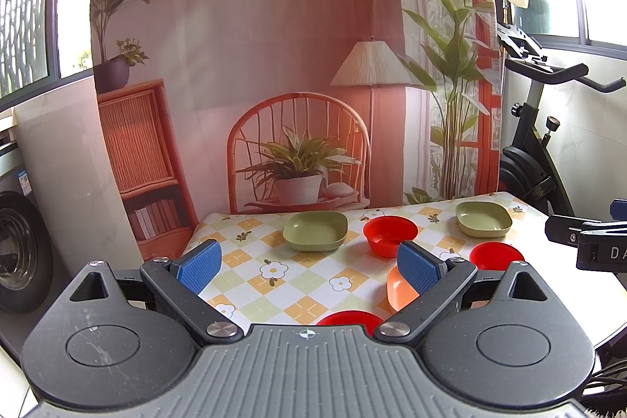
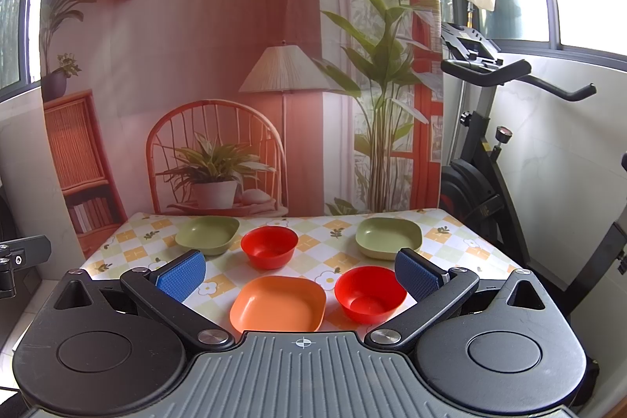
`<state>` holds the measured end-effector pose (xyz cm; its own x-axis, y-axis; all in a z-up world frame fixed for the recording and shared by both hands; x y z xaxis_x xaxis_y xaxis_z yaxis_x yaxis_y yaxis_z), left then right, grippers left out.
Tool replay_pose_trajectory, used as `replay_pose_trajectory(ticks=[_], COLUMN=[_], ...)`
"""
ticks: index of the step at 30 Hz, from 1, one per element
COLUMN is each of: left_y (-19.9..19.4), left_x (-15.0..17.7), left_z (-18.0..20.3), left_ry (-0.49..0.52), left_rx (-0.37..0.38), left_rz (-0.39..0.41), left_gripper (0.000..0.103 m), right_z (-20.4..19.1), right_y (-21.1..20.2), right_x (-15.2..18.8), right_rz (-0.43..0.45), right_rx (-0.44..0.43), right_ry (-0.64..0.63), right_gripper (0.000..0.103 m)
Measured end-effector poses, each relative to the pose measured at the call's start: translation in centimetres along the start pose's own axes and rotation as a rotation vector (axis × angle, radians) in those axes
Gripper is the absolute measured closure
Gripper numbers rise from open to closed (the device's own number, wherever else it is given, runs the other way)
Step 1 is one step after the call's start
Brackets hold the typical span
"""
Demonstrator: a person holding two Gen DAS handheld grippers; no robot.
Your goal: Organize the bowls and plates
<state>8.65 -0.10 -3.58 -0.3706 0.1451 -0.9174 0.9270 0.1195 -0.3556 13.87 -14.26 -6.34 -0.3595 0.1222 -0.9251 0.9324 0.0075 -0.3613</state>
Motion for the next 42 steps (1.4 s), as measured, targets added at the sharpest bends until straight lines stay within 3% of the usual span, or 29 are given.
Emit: replay_pose_trajectory(ticks=[32, 42], left_y=[0.0, 1.0], left_x=[0.6, -0.2], left_z=[0.2, -0.9], left_ry=[-0.004, -0.054], left_rx=[0.001, -0.004], left_rz=[-0.004, -0.024], left_gripper=[0.005, 0.005], right_z=[0.0, 0.4], right_y=[0.2, 0.9], right_x=[0.0, -0.5], right_rz=[-0.007, 0.024], right_rx=[-0.002, -0.04], right_ry=[0.004, 0.006], right_gripper=[0.0, 0.0])
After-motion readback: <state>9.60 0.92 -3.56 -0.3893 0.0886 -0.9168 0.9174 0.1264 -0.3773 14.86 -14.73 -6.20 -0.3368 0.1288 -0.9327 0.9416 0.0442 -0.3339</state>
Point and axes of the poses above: each gripper's, at about its wrist camera, not at the fingertips, and y roughly the way its jaws point, z to its right, x to its underside, the point moved 9 cm from there along y, roughly the way its jaws point, and after that the axes turned 7 degrees about -x, right-handed, at the moved point
